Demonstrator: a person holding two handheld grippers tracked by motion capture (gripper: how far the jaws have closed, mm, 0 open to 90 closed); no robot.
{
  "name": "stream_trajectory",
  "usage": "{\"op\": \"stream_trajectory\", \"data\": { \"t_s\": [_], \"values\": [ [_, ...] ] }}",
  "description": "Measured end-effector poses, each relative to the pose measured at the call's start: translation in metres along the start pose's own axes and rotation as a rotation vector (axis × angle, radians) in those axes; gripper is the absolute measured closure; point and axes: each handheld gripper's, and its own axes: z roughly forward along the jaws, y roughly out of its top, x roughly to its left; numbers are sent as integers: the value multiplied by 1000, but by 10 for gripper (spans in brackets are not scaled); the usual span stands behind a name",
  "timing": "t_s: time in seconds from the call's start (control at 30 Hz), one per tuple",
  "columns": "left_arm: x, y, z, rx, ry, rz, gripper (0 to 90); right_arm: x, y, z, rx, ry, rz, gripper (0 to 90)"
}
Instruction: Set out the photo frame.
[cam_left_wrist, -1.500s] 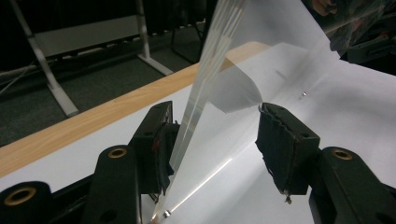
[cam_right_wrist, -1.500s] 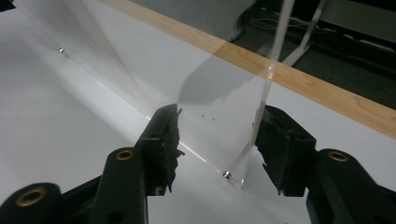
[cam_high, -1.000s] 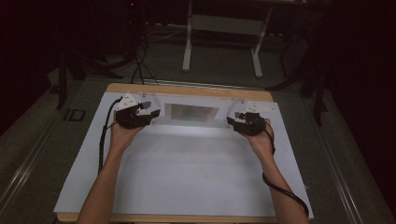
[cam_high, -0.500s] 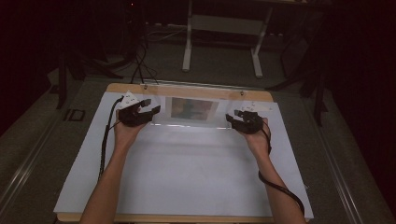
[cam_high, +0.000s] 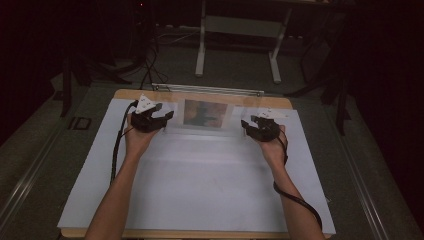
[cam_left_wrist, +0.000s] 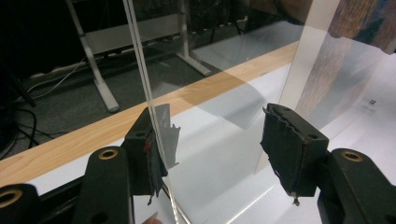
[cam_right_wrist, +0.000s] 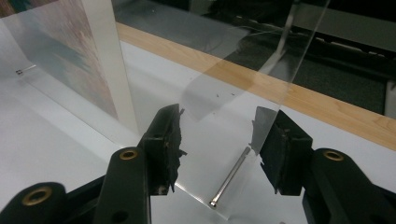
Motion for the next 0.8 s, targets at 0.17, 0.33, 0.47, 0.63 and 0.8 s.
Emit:
{"op": "stream_trajectory", "data": {
  "t_s": [0.17,0.33,0.47,0.63,0.8],
  "values": [
    [0,1,0,2,3,-5,421,0,1,0,6,1,6,510],
    [2,5,2,28,-2,-13,421,0,2,1,8,-3,15,510],
    [3,6,2,36,-6,-21,426,-1,3,2,14,0,19,510],
    [2,7,2,38,-4,-31,425,-2,3,2,12,4,38,509],
    [1,8,2,40,-4,-41,423,-2,4,1,19,7,46,509]
  ]
}}
